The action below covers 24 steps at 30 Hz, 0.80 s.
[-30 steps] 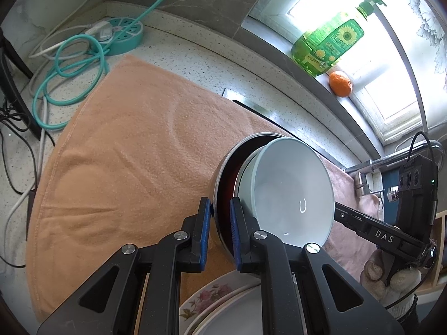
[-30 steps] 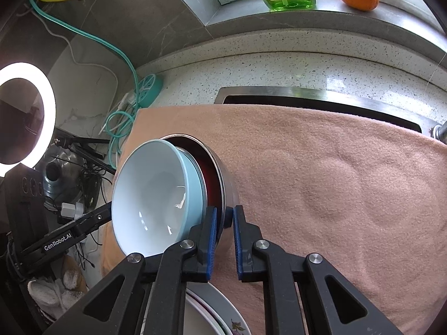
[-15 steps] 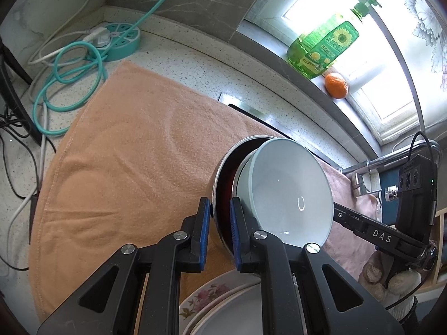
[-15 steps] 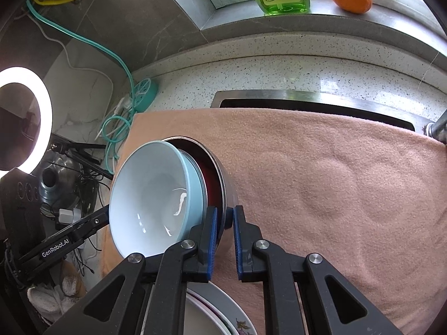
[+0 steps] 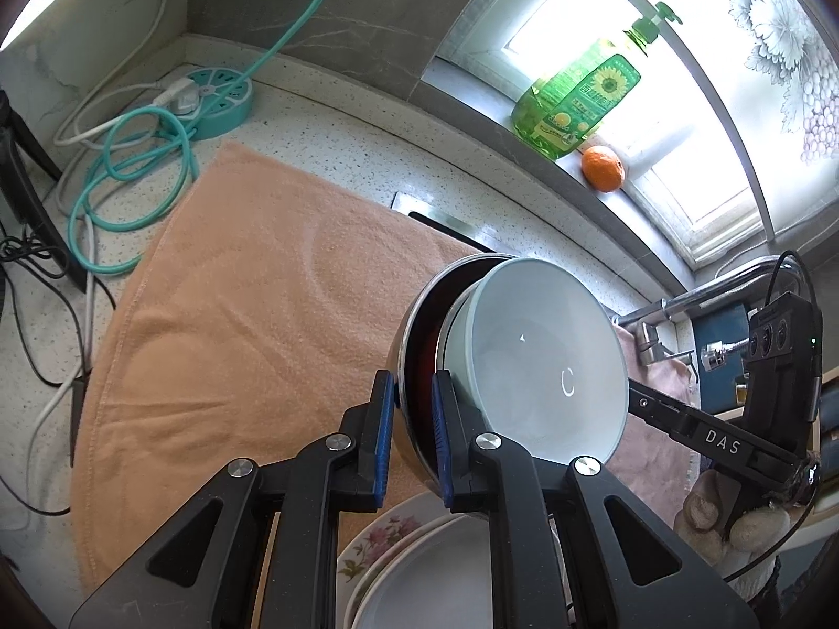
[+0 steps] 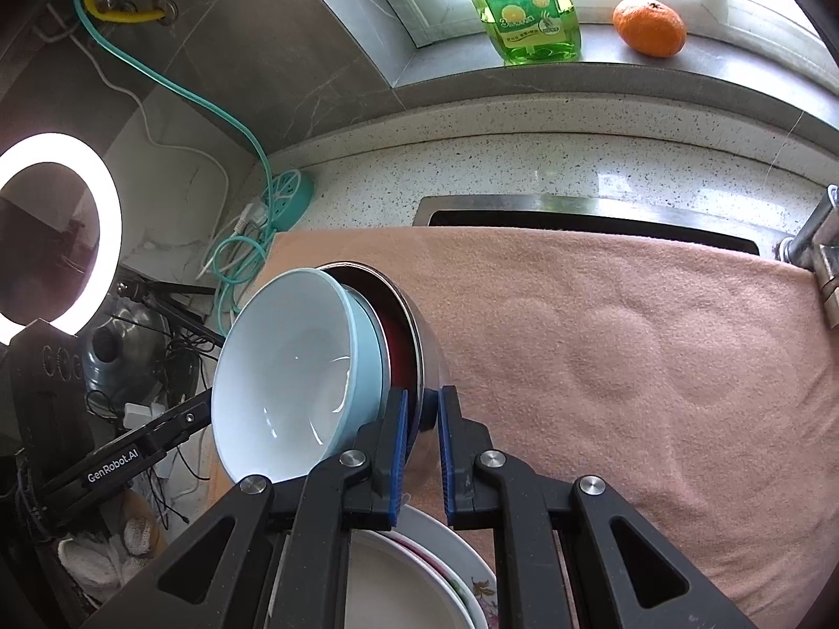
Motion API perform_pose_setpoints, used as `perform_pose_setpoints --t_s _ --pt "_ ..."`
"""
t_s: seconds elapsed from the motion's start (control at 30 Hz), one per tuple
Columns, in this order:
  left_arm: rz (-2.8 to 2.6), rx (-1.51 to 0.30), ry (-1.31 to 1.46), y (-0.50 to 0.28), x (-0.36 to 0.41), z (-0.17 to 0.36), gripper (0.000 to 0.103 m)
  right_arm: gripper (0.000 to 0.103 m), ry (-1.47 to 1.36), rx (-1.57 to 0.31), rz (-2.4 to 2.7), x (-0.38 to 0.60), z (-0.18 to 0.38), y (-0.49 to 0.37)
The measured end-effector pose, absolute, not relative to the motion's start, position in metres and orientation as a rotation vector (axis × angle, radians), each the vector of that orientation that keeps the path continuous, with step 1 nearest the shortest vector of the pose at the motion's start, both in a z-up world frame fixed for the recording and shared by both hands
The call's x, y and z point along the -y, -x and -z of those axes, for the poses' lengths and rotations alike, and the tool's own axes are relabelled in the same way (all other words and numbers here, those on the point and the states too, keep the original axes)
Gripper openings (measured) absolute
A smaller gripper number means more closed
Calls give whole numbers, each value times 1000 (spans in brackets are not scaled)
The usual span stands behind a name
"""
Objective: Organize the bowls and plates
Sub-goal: 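Carry the bowl stack over the plate stack and lower it onto the plates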
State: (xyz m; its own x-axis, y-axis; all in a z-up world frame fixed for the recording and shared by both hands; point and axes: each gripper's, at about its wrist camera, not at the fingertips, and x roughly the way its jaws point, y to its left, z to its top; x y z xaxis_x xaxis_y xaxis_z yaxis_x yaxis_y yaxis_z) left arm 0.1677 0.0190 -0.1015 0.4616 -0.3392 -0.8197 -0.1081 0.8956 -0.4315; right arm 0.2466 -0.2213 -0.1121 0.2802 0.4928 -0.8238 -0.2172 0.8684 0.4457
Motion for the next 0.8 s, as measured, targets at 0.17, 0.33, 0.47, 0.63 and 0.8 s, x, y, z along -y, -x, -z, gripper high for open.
perform_pose_setpoints --t_s 0.17,0.33,0.47,0.63,0.8 --pt "168 -1075 446 -161 -20 92 12 11 -272 -1177 -475 222 102 -235" --pt "192 -1061 426 -151 -18 82 12 11 -287 -1159 -465 225 94 -222" --pt "209 -1053 420 -141 -17 78 12 11 -293 -1148 -454 226 90 -209" --pt "233 -1050 414 -127 -16 74 12 11 -304 -1136 -439 228 86 -191" --pt "258 -1051 409 -112 -15 71 12 11 -323 -1129 -424 231 84 -171"
